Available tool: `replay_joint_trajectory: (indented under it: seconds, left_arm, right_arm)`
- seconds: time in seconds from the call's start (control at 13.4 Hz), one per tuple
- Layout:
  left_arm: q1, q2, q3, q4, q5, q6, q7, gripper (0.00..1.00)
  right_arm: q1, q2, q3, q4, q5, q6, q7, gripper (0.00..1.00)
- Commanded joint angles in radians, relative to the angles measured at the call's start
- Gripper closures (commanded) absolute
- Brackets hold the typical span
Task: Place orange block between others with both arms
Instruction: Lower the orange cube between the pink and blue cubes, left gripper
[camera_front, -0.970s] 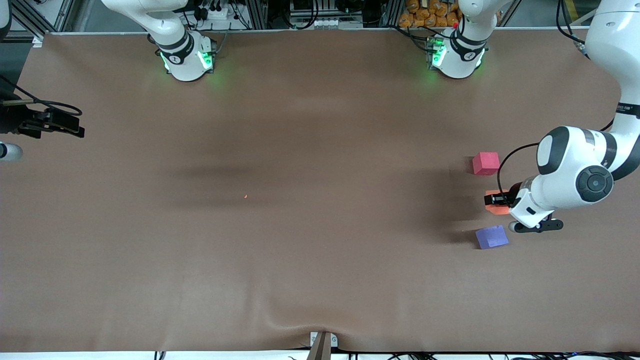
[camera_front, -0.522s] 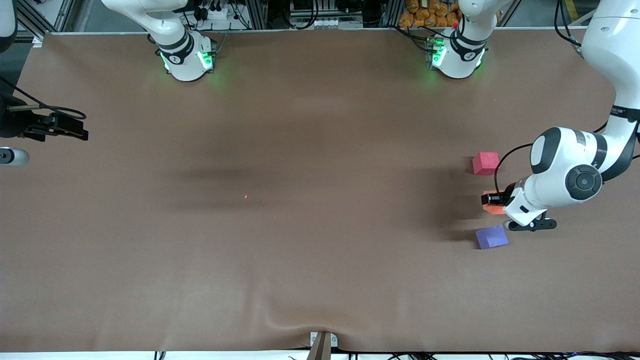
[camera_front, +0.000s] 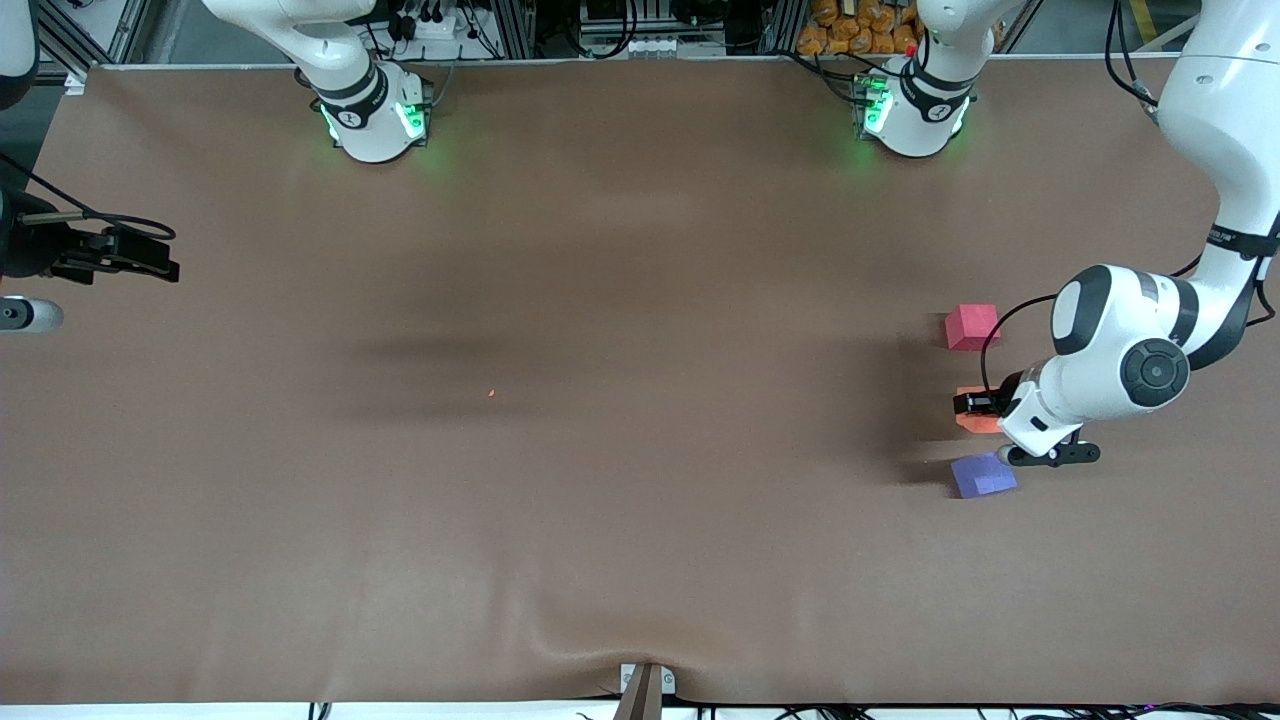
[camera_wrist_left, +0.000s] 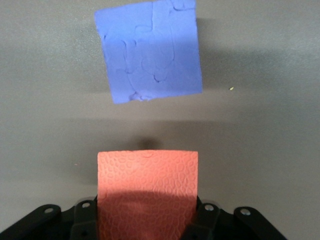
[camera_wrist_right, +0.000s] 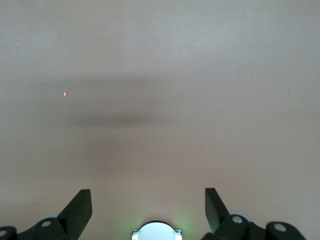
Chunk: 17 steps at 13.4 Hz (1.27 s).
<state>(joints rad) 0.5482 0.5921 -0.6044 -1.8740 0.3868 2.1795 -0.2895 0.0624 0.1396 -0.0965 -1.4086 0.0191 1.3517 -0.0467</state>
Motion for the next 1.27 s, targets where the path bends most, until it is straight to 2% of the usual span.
replay_joint_trajectory:
  seconds: [0.0, 0.22, 0.6, 1.19]
  left_arm:
    - [0.009, 0.018, -0.005, -0.007, 0.037, 0.032, -0.02, 1.0]
    - [0.013, 0.028, -0.002, -0.007, 0.037, 0.04, -0.019, 1.0]
    - [0.035, 0.035, 0.008, -0.008, 0.046, 0.042, -0.011, 1.0]
    - [0.036, 0.055, 0.008, -0.01, 0.046, 0.055, -0.017, 1.0]
  right_arm:
    - [0.007, -0.001, 0.001, 0.006, -0.013, -0.002, 0.03, 0.0]
    - [-0.002, -0.003, 0.001, 0.008, -0.067, -0.003, 0.03, 0.0]
    - [-0.041, -0.008, -0.002, 0.011, -0.05, -0.019, 0.022, 0.0]
    - [-0.038, -0.008, 0.0, 0.013, -0.05, -0.031, 0.025, 0.0]
